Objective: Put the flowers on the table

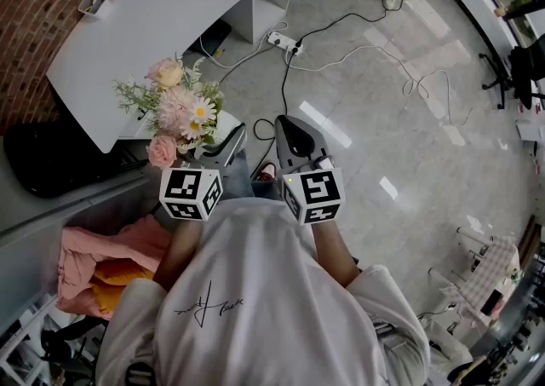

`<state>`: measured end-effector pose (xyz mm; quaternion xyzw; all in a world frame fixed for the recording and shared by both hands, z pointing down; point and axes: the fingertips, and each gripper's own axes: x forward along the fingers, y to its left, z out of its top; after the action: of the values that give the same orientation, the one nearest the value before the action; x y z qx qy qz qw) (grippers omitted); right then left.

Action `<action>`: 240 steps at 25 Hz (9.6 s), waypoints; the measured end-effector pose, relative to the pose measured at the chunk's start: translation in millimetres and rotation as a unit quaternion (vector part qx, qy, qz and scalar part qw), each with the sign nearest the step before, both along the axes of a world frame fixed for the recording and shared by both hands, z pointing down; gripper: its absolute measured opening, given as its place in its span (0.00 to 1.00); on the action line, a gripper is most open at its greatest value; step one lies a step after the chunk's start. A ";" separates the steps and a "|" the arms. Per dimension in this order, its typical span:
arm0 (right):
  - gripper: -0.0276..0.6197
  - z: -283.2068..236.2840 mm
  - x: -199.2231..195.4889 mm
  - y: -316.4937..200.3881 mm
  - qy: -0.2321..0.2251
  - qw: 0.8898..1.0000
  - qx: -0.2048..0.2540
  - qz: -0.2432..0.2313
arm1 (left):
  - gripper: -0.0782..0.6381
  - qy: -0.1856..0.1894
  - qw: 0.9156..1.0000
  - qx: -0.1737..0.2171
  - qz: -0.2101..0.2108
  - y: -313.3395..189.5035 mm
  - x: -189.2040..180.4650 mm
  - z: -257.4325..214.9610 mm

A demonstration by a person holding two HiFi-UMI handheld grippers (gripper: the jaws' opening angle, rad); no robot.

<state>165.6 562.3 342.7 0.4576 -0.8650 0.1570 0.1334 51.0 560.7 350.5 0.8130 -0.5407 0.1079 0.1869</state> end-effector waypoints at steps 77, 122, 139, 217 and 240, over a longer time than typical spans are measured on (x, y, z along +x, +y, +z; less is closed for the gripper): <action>0.08 -28.8 -166.1 -327.8 -0.046 0.998 0.014 -0.048 | 0.70 -0.021 0.998 0.055 -0.007 -321.4 -163.8 -30.0; 0.08 19.4 -106.9 -599.7 -0.069 0.990 -0.047 -0.111 | 0.70 -0.068 0.993 0.033 -0.090 -601.7 -134.7 -22.1; 0.08 13.4 -118.7 -627.4 -0.078 0.988 -0.046 -0.129 | 0.70 -0.078 0.989 0.061 -0.105 -658.5 -145.6 -44.6; 0.08 72.2 -210.2 -836.7 -0.018 0.994 -0.040 -0.105 | 0.70 -0.074 0.992 0.065 -0.077 -927.6 -235.4 56.9; 0.08 91.0 -215.8 -857.7 -0.013 0.994 -0.049 -0.094 | 0.70 -0.051 0.993 0.063 -0.083 -972.4 -238.7 77.6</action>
<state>-50.2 -295.4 433.6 0.3655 -0.8970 0.1913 0.1588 -187.7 -411.7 428.1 0.7688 -0.6211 0.0989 0.1156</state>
